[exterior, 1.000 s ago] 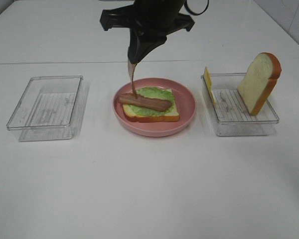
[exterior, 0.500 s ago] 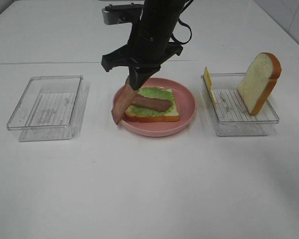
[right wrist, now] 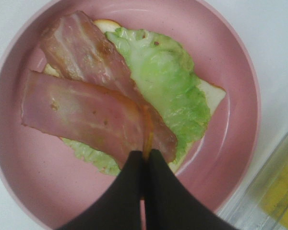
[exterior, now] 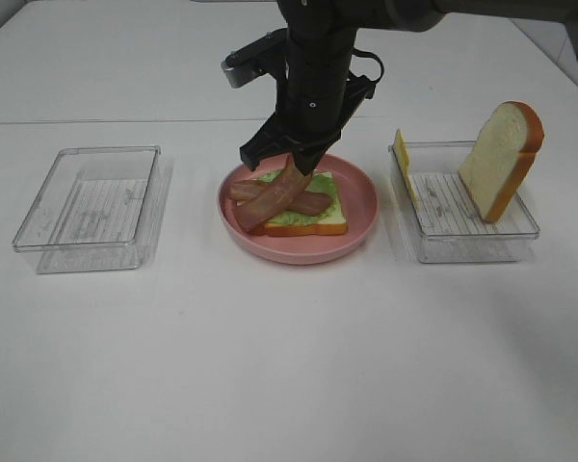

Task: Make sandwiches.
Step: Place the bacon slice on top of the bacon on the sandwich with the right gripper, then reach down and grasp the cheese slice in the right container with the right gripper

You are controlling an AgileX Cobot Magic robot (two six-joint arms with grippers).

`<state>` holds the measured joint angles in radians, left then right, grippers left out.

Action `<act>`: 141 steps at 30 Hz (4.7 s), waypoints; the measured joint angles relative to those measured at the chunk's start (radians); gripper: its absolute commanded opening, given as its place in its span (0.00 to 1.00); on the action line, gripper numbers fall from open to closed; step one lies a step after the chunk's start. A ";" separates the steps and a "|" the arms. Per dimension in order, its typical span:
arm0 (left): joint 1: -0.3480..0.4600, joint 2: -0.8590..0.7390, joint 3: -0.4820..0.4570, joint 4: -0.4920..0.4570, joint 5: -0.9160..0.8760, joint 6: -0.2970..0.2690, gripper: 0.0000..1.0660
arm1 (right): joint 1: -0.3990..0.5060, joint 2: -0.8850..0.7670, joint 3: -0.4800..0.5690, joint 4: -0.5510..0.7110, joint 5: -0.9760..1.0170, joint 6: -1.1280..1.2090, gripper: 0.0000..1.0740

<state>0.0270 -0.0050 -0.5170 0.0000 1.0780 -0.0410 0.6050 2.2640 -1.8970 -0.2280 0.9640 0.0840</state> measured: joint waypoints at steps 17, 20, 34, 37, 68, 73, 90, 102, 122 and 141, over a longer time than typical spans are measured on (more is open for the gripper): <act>0.000 0.000 0.000 0.000 0.000 0.000 0.85 | 0.000 0.017 0.000 -0.088 -0.052 0.014 0.00; 0.000 0.000 0.000 0.000 0.000 0.000 0.85 | 0.000 0.017 0.000 -0.101 -0.055 0.014 0.00; 0.000 0.000 0.000 0.000 0.000 0.000 0.85 | 0.000 0.013 0.000 -0.141 -0.057 0.016 0.92; 0.000 0.000 0.000 0.000 0.000 0.000 0.85 | 0.000 0.008 0.000 -0.141 -0.056 0.016 0.92; 0.000 0.000 0.000 0.000 0.000 0.000 0.85 | -0.162 -0.145 -0.127 -0.094 0.208 0.017 0.92; 0.000 0.000 0.000 0.000 0.000 0.000 0.85 | -0.222 -0.145 -0.127 0.000 0.203 0.010 0.92; 0.000 0.000 0.000 0.000 0.000 0.000 0.85 | -0.277 -0.079 -0.128 0.111 0.184 -0.021 0.92; 0.000 0.000 0.000 0.000 0.000 0.000 0.85 | -0.277 0.008 -0.128 0.131 0.156 -0.021 0.92; 0.000 0.000 0.000 0.000 0.000 0.000 0.85 | -0.277 0.093 -0.129 0.135 0.117 -0.021 0.92; 0.000 0.000 0.000 0.000 0.000 0.000 0.85 | -0.277 0.100 -0.129 0.093 0.110 0.008 0.50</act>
<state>0.0270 -0.0050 -0.5170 0.0000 1.0780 -0.0410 0.3280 2.3640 -2.0260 -0.1350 1.0740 0.0920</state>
